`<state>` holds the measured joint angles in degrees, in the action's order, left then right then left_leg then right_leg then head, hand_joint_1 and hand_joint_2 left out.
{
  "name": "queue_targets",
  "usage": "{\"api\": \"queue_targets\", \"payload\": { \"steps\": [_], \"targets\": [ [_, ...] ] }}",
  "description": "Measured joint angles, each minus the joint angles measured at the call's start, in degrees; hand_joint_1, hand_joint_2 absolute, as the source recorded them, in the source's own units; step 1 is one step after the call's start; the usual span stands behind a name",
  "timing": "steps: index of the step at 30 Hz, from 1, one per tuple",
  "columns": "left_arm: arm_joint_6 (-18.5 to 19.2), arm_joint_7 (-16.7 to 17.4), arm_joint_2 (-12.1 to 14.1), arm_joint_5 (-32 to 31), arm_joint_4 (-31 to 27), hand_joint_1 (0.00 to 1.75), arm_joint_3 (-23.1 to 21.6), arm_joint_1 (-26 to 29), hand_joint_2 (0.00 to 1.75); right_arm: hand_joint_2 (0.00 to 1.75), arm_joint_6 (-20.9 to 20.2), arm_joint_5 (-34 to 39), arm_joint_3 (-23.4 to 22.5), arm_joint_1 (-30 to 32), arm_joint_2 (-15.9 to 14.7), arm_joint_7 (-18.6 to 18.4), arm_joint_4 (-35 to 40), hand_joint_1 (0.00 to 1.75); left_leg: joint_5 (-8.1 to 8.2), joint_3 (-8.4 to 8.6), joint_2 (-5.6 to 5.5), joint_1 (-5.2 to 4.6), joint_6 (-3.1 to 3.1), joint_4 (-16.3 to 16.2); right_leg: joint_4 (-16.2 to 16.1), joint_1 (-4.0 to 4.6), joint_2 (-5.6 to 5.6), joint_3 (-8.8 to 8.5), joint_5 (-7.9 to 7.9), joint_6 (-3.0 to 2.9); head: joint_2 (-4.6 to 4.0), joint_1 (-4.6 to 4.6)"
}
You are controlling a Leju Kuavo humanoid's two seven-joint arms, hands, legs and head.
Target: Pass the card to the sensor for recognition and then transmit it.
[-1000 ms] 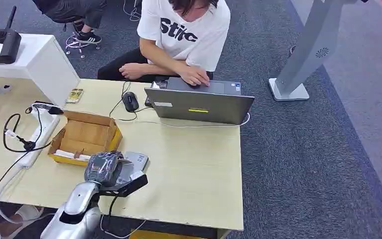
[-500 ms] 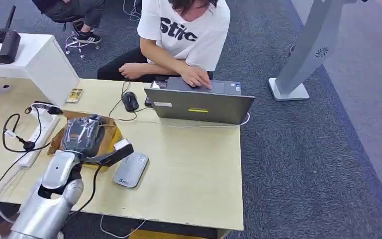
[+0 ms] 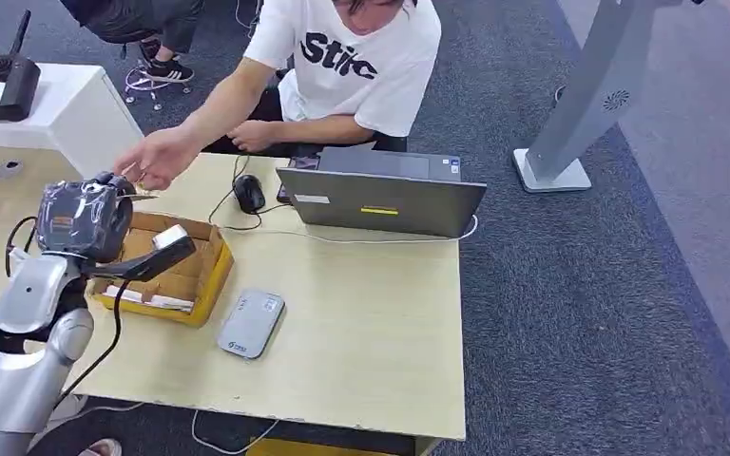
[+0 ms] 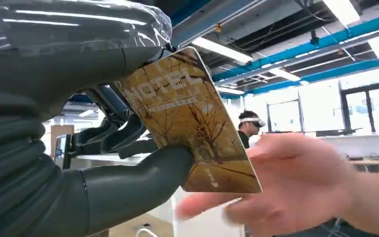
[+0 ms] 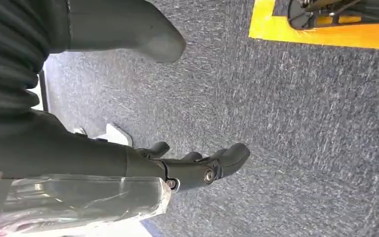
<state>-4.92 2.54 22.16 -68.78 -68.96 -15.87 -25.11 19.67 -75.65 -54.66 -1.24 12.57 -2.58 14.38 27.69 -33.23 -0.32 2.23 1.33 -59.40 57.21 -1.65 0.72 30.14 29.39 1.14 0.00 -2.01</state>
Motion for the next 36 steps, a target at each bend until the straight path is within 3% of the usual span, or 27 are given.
{"api": "queue_targets", "payload": {
  "steps": [4,5,6,22,27,28,30,31,33,36],
  "targets": [
    [-0.1,-0.3,0.5,0.4,0.0,1.75,1.0,0.2,1.75,1.75,0.1,-0.2,-0.5,0.0,0.0,0.4,0.0,0.00,0.00,0.00,-0.01,-0.01,0.00,0.0,0.0,-0.01,-0.01,0.00,0.00,0.00,0.00,0.02],
    [-0.2,-0.4,0.6,0.6,-0.2,1.52,1.1,0.4,1.75,1.75,0.1,-0.2,-0.7,0.0,0.0,0.5,0.0,0.00,0.00,0.00,-0.01,-0.01,0.00,0.0,0.0,-0.01,-0.01,0.00,0.00,0.00,0.00,0.00],
    [-0.3,-0.6,0.6,0.8,-0.4,0.00,1.2,0.6,1.75,1.75,0.2,-0.2,-0.8,0.0,0.0,0.7,0.0,0.00,0.00,0.00,-0.01,-0.01,0.00,0.0,0.0,-0.01,-0.01,0.00,0.00,0.00,0.00,0.00],
    [-2.4,-2.2,-1.5,5.4,-4.7,0.00,2.0,4.1,1.75,1.75,0.3,-0.6,-2.2,-0.1,0.0,1.7,0.0,0.00,0.00,-0.01,0.00,-0.01,0.00,0.0,0.0,-0.01,0.00,0.01,0.00,0.00,0.00,0.00],
    [-2.8,-3.1,-1.3,9.2,-6.8,0.00,4.0,7.2,1.75,1.75,0.8,-0.6,-2.6,0.0,0.0,1.2,0.0,0.00,0.00,-0.01,0.03,0.00,0.00,0.0,0.0,0.00,0.01,0.01,0.00,0.00,0.00,0.00],
    [-1.7,-4.3,-1.0,11.8,-7.4,0.00,4.8,7.9,1.75,1.75,0.8,-0.6,-2.8,0.0,0.0,1.2,0.0,0.00,0.01,-0.02,0.03,0.00,0.00,0.0,0.0,0.00,0.01,0.01,0.00,0.00,0.00,0.00],
    [5.4,-8.1,0.8,21.6,-8.8,0.00,6.4,9.9,1.75,1.75,0.8,-0.6,-3.3,0.1,0.0,1.5,0.0,0.00,0.01,-0.09,0.05,0.00,0.00,0.1,0.0,0.01,0.04,-0.04,0.01,0.00,0.00,0.00],
    [10.8,-10.2,3.8,28.0,-9.9,0.00,7.2,11.8,1.75,1.75,0.8,-0.8,-3.5,0.1,0.0,1.6,0.0,0.00,0.02,-0.03,0.23,0.04,0.01,0.1,0.0,0.04,0.21,0.04,0.01,-0.01,0.00,0.11],
    [17.3,-12.3,8.4,35.2,-12.2,0.00,9.1,15.5,1.75,1.75,0.5,-1.1,-3.7,0.3,0.0,1.6,0.0,0.00,0.03,-0.04,0.45,0.05,0.04,0.1,0.1,0.04,0.48,0.21,0.01,-0.02,0.00,-0.02],
    [25.6,-11.0,15.5,43.3,-16.1,0.00,13.2,20.9,1.75,1.75,-0.1,-1.6,-4.4,0.4,-0.1,1.6,0.0,0.00,0.04,-0.09,0.41,0.08,0.05,0.1,0.1,0.08,0.42,0.22,0.06,-0.04,0.00,0.02]
  ]
}}
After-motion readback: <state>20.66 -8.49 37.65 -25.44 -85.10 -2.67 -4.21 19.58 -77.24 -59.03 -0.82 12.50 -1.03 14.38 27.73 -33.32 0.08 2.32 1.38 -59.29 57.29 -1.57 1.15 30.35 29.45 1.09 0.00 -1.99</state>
